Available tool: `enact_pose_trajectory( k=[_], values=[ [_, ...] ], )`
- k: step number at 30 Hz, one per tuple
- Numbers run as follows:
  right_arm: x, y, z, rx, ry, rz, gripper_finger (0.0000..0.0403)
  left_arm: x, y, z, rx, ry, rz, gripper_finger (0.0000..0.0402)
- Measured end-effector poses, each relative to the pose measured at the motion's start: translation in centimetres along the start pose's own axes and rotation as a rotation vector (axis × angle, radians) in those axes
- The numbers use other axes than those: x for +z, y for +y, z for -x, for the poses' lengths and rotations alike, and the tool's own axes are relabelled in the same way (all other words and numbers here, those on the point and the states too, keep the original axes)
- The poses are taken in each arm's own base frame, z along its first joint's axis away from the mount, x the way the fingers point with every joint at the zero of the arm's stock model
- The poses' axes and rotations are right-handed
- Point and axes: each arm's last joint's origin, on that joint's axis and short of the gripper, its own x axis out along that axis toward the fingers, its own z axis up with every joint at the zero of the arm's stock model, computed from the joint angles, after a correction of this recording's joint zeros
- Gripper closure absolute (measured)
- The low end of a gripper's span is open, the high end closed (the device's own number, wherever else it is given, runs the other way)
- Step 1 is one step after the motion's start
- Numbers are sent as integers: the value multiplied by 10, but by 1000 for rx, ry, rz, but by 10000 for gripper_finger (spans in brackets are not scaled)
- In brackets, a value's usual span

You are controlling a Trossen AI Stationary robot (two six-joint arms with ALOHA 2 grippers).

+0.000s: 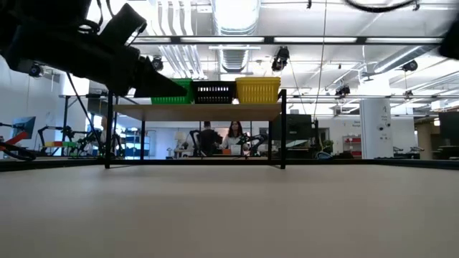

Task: Stack baskets on shelf by color
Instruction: Stack the black bin on the black bin on the shelf

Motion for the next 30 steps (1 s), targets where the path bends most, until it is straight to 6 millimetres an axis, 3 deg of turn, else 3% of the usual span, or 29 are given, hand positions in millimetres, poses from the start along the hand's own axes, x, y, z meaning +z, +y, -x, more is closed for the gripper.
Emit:
enact_pose_trajectory(
  k=[3,6,12,16,19,22,25,30],
  values=[
    [-36,19,-11,48,22,-138,376,-5,-2,-2,-2,18,-16,396],
    [-54,37,-27,94,54,-212,390,-8,-4,-4,-2,30,-26,396],
    [-54,69,-71,10,177,-250,394,-12,-6,-7,5,34,-30,396],
    [-52,76,-93,-280,417,-340,394,-13,-5,-8,10,38,-32,396],
    [-47,77,-103,-465,493,-347,394,-14,-5,-8,10,41,-35,396],
    [-30,76,-117,-502,512,-297,394,-14,-6,-7,8,42,-56,396],
    [7,65,-135,-476,451,-194,394,-13,-8,-5,-4,38,-60,396],
    [97,44,-158,-531,-22,147,394,-9,-16,7,-51,22,-71,396]
  ],
)
